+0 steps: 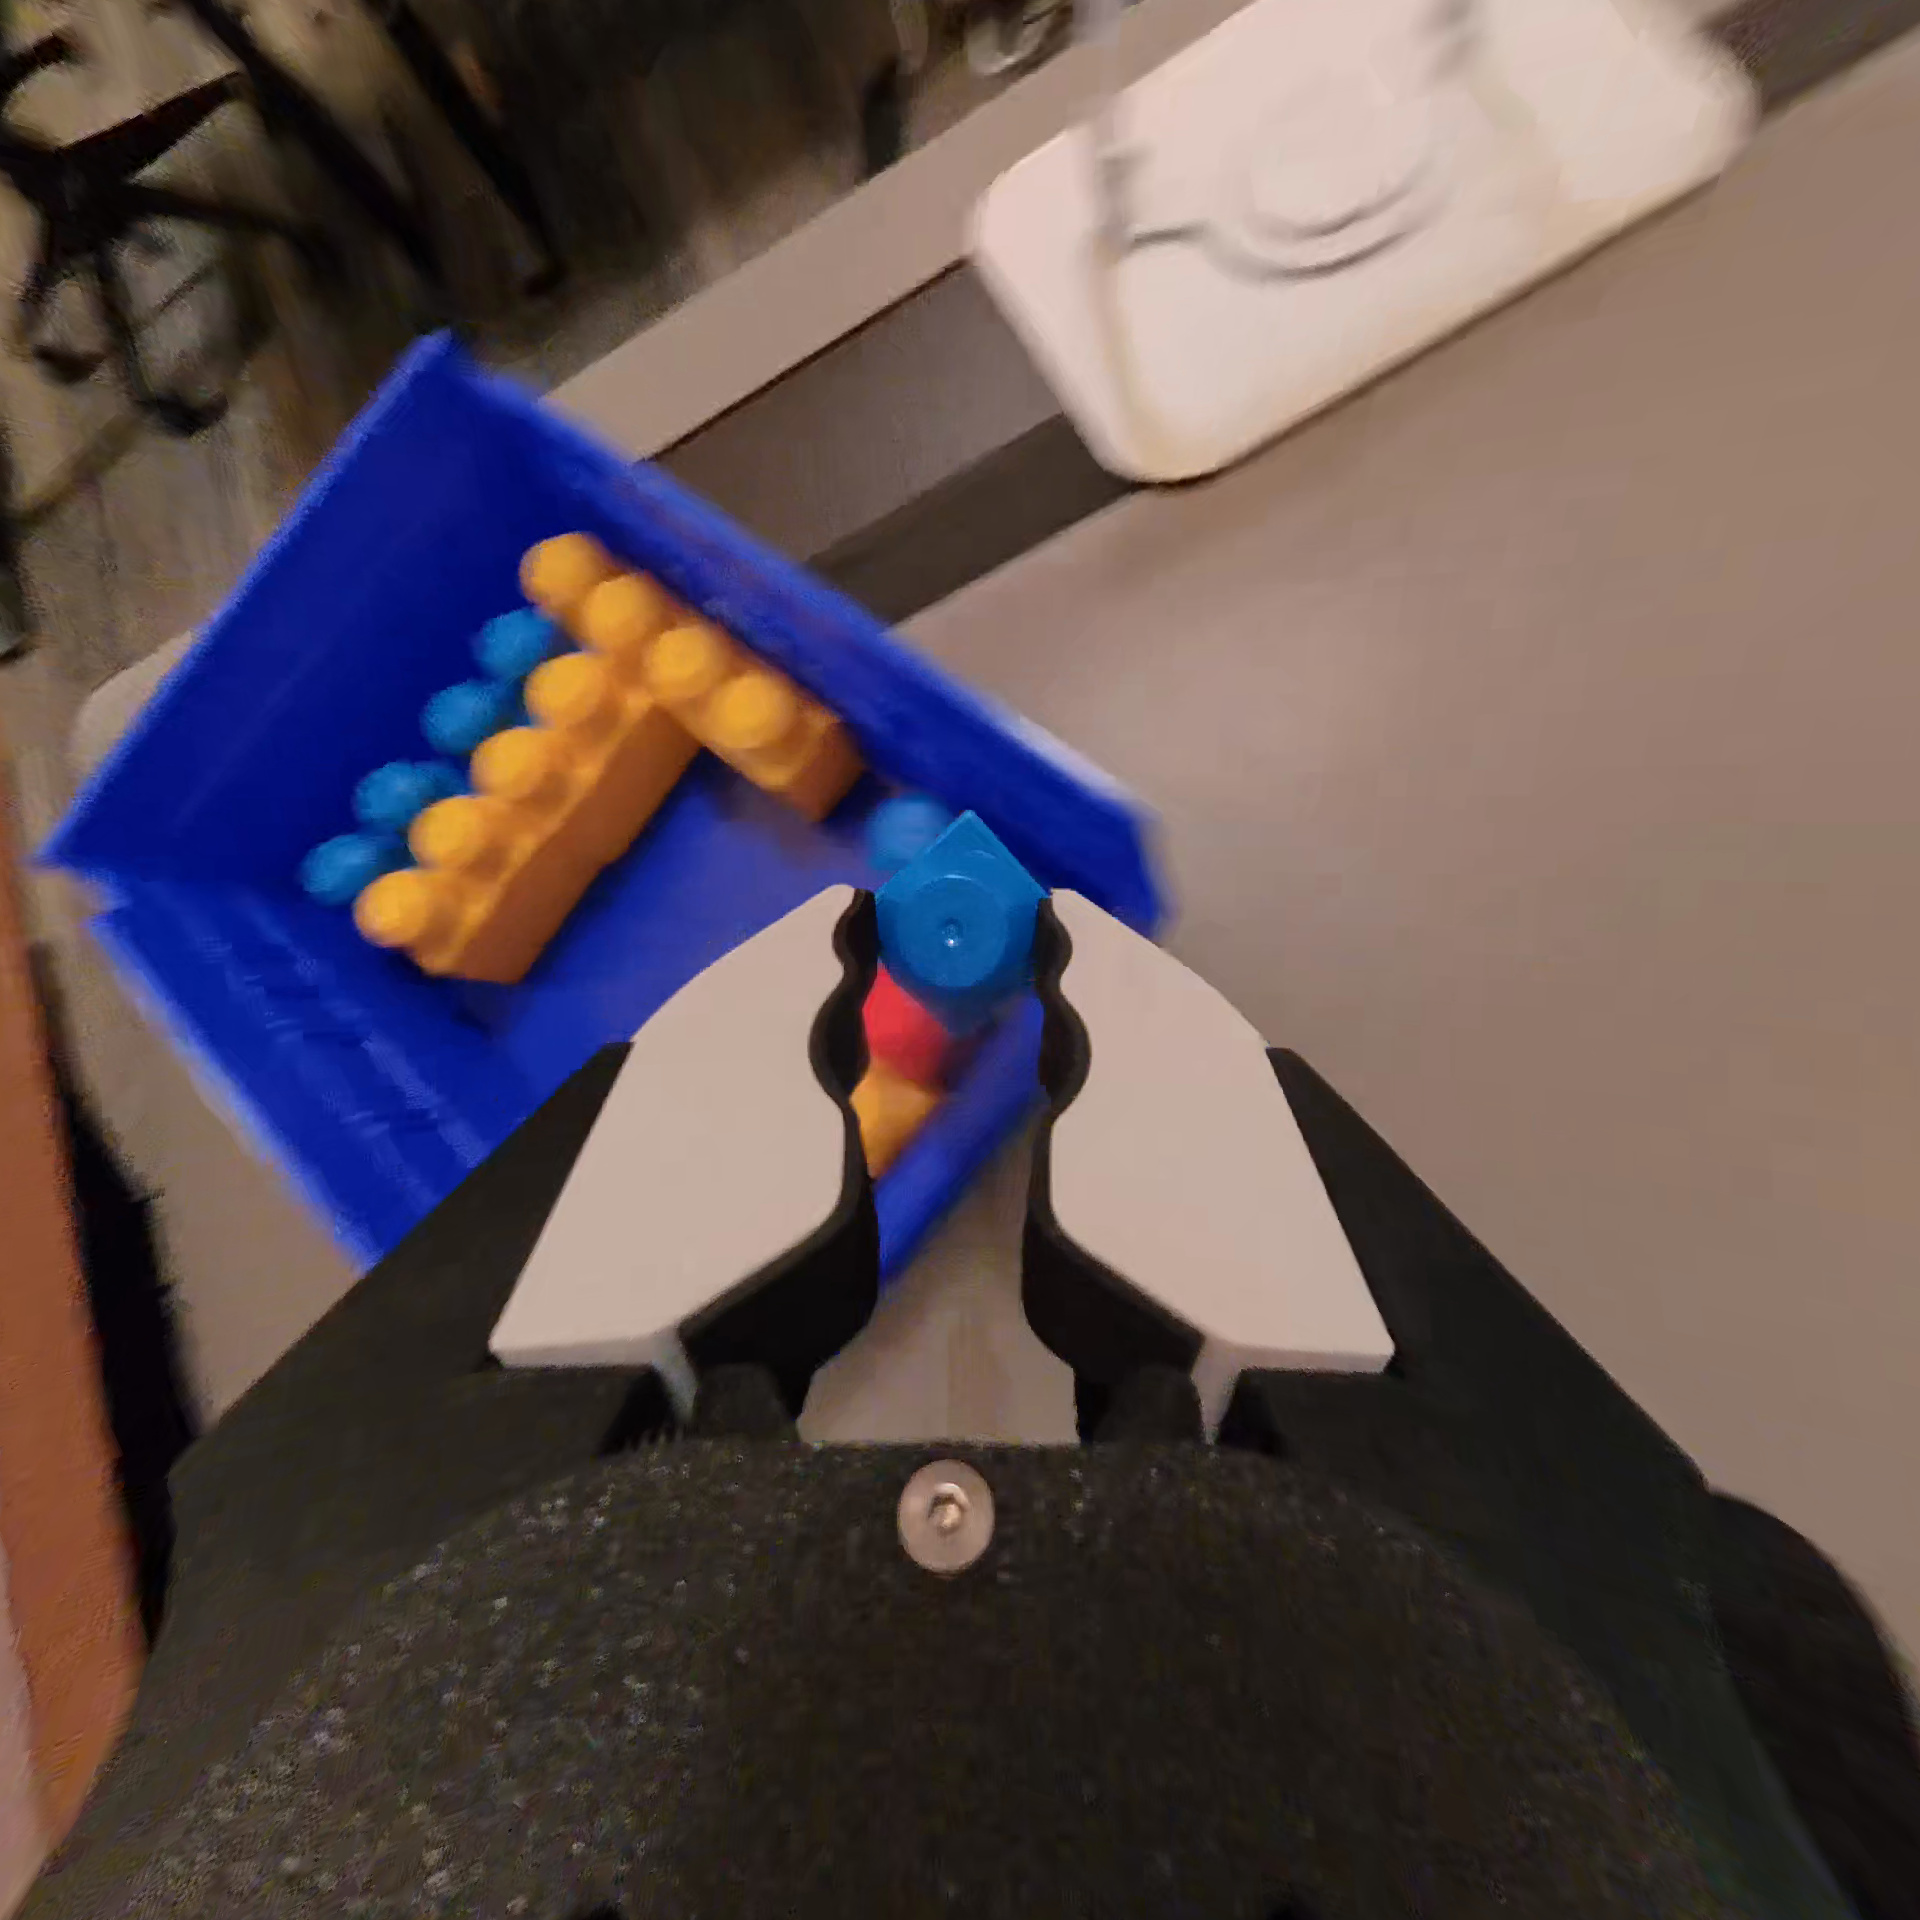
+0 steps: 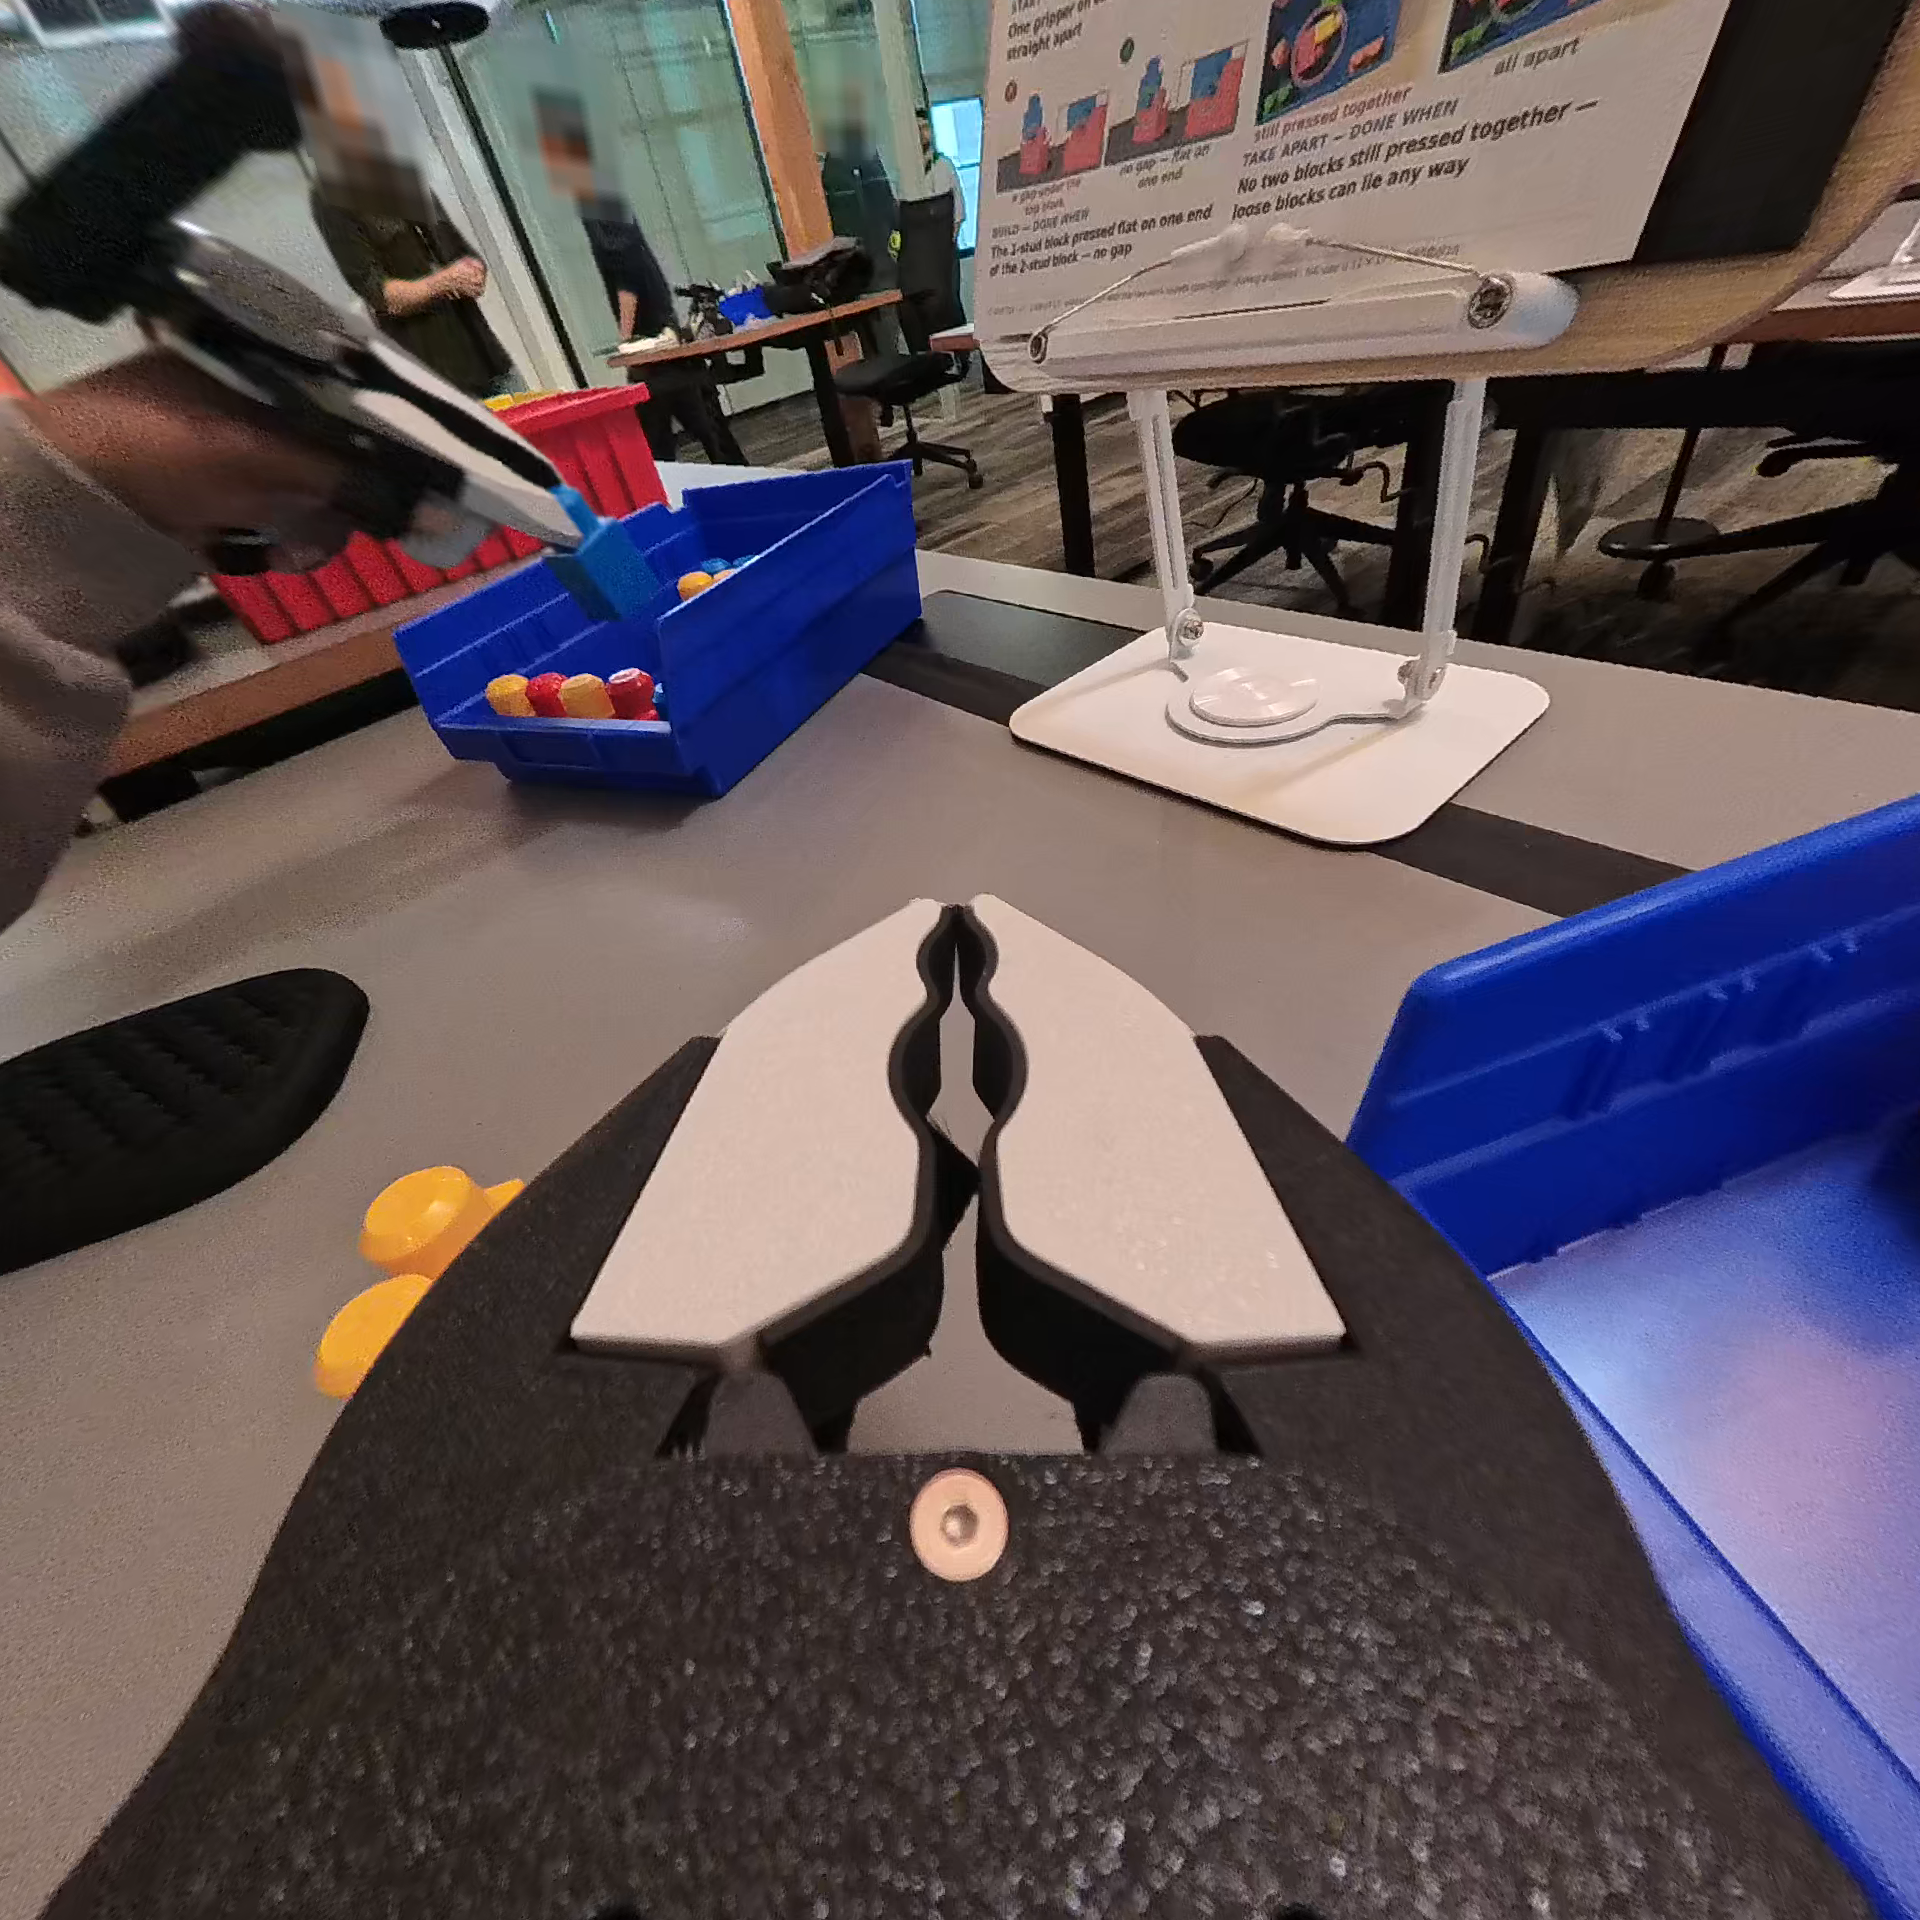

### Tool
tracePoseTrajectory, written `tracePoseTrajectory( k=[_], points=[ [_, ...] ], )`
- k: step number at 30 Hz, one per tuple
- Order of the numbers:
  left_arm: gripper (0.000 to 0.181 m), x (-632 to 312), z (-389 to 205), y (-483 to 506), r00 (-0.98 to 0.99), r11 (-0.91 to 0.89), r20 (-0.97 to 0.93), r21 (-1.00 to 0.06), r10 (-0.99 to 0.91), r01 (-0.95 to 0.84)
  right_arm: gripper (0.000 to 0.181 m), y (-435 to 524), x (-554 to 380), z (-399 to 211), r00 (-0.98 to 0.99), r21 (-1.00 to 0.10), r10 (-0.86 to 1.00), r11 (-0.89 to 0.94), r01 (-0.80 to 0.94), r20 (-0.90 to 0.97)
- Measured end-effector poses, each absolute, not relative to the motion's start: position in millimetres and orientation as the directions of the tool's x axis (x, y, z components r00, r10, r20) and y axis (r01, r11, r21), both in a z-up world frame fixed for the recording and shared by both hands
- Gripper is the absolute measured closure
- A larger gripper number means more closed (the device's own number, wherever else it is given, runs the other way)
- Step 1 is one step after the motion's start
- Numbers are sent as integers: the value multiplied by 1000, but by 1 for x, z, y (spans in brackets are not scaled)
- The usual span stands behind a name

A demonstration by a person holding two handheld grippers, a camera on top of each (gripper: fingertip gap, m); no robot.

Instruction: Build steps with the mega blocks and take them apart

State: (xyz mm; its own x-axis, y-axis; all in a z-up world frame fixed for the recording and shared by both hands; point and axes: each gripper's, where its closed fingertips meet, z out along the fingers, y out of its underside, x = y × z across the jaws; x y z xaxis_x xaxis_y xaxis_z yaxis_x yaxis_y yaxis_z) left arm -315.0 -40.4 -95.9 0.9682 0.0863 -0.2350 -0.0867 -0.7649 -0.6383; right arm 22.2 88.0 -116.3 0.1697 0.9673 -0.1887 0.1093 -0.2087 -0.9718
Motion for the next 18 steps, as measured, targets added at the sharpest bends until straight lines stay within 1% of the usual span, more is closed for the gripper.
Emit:
tracePoseTrajectory(
  k=[1, 3, 6, 9, 11, 13, 14, 15, 16, 17, 18],
  points=[
    [152, -285, -93, -44, 982, -752, -186, -651, 27, -103, 181, 87, 22, -116, 166, -971, 967, -213, 107, -194],
    [152, -223, -103, -54, 988, -748, -103, -644, -118, -156, 181, 85, 21, -117, 161, -971, 968, -210, 117, -190],
    [152, -156, -147, -68, 963, -776, -72, -578, -259, -252, 180, 77, 18, -116, 137, -974, 977, -180, 139, -161],
    [152, -118, -186, -69, 952, -789, -33, -552, -303, -270, 174, 62, 19, -117, 81, -970, 994, -94, 224, -78],
    [152, -104, -199, -64, 955, -782, 8, -576, -295, -237, 170, 45, 23, -118, 7, -951, 999, -40, 306, -40],
    [152, -99, -199, -56, 959, -757, 7, -616, -283, -219, 160, 22, 29, -121, -75, -919, 996, -15, 394, -48],
    [152, -98, -199, -54, 958, -743, 0, -632, -286, -222, 152, 12, 32, -123, -102, -900, 993, -1, 435, -51],
    [145, -95, -199, -52, 955, -727, 0, -648, -298, -227, 140, 3, 34, -126, -110, -884, 993, 11, 468, -45],
    [131, -91, -198, -51, 949, -709, 8, -666, -316, -230, 132, -7, 34, -130, -121, -867, 992, 28, 498, -37],
    [123, -86, -195, -50, 940, -682, 24, -694, -340, -229, 124, -18, 34, -135, -141, -846, 990, 48, 531, -32],
    [121, -81, -189, -48, 933, -646, 36, -731, -359, -220, 120, -27, 32, -143, -147, -823, 989, 71, 564, -16]
  ],
)
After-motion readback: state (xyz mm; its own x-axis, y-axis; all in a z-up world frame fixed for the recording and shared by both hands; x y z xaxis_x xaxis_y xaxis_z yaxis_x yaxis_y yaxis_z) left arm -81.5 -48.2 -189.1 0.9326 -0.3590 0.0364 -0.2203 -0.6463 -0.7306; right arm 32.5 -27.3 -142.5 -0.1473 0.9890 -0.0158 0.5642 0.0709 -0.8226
